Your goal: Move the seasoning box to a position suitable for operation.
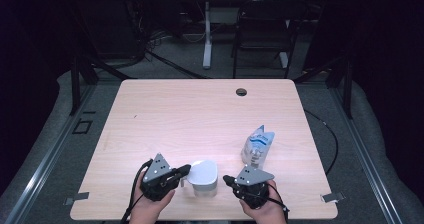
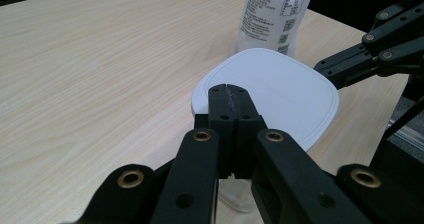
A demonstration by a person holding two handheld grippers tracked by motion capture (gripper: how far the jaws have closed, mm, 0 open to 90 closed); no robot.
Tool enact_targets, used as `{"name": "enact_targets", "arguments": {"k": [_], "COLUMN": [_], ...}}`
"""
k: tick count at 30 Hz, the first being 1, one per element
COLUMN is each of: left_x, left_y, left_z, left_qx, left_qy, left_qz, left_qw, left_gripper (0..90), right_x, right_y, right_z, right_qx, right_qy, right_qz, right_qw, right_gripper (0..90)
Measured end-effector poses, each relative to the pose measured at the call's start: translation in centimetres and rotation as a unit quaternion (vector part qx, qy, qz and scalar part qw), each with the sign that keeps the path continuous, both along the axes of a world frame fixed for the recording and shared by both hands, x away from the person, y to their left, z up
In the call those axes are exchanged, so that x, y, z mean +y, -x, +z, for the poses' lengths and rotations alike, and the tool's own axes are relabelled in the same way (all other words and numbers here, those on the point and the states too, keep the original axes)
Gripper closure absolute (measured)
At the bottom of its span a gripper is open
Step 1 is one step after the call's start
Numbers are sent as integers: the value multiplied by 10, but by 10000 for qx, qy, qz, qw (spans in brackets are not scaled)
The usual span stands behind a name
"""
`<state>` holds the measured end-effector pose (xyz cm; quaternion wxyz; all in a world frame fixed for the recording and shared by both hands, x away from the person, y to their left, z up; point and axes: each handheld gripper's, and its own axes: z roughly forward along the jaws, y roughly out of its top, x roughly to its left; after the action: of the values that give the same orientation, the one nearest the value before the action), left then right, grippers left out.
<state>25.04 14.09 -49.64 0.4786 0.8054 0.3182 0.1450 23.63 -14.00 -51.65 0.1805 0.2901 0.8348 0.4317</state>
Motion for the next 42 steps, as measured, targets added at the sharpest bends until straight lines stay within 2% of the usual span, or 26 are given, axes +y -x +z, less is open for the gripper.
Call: {"name": "enact_targets", "arguments": {"k": [8, 23, 42], "left_x": [0, 0, 1], "left_y": [0, 0, 0], "left_z": [0, -1, -1], "left_qx": [4, -11, -4], "left_qy": [16, 48, 63], "left_qz": [2, 9, 17], "left_qw": [10000, 10000, 10000], "left_gripper": [900, 900, 900], "right_x": [4, 11, 12], "right_y": [1, 2, 3], "right_z": [-2, -2, -3], "right_qx": [43, -8, 6], "right_qy": [-52, -125, -128], "right_qz": [102, 157, 119], "right_qw": [9999, 9998, 9998], "right_gripper": [898, 900, 900]}}
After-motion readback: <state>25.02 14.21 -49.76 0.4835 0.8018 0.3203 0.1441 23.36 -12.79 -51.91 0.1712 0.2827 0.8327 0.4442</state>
